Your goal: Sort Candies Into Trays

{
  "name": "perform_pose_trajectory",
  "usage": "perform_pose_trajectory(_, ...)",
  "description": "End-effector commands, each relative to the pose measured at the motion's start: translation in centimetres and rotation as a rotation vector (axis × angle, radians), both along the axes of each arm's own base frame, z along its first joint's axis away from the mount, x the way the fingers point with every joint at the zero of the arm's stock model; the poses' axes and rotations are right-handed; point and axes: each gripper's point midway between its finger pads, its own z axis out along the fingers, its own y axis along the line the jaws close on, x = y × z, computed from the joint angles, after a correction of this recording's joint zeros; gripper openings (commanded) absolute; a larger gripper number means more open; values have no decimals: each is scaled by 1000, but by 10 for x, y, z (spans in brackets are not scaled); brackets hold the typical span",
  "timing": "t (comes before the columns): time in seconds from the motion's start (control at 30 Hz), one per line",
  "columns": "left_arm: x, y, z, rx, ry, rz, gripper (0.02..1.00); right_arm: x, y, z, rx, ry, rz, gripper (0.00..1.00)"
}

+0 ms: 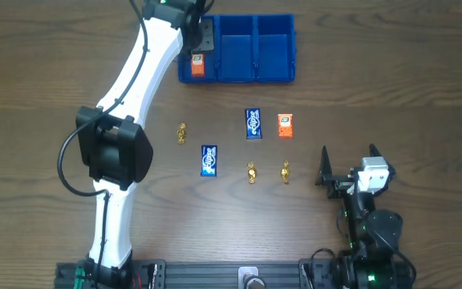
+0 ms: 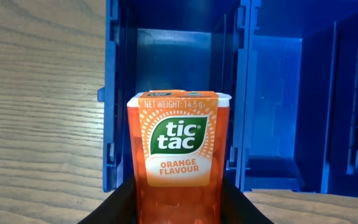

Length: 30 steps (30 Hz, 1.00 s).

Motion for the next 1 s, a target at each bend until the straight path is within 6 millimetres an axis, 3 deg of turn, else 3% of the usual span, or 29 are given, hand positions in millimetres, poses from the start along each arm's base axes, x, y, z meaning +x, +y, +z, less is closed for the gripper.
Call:
perform_pose_trajectory(0.03, 2, 5, -5, -2, 18, 0, 426, 0, 2, -2, -18, 4, 9, 998)
perform_pose_trajectory(0.2, 0, 2, -4, -18, 26, 17, 726, 0, 2, -2, -18, 4, 9, 998)
perform_pose_trajectory(0.3, -2, -16, 7, -37, -2, 2, 750, 0, 2, -2, -18, 4, 9, 998)
perform_pose_trajectory(0.37, -10, -53, 35, -49, -73, -53, 752, 0, 2, -2, -18, 4, 9, 998)
perform_pose_trajectory(0.43, -19, -83, 50, -64, -111, -76, 755, 0, 2, -2, -18, 4, 9, 998)
perform_pose_trajectory(0.5, -43, -125, 57, -92, -120, -104, 759, 0, 2, -2, -18, 4, 9, 998)
perform_pose_trajectory(0.6, -90, -178, 34, -110, -44, -84, 761, 0, 2, -2, -18, 4, 9, 998)
perform_pose_trajectory(0.67, -111, -195, 17, -103, 1, -80, 761, 0, 2, -2, -18, 4, 9, 998)
perform_pose_trajectory(0.73, -137, -216, -18, -83, 71, -62, 759, 0, 2, -2, -18, 4, 9, 998)
perform_pose_trajectory(0.87, -157, -225, -65, -60, 178, -26, 744, 0, 2, -2, -18, 4, 9, 998)
perform_pose_trajectory(1.0, -162, -223, -88, -33, 226, -13, 735, 0, 2, -2, -18, 4, 9, 998)
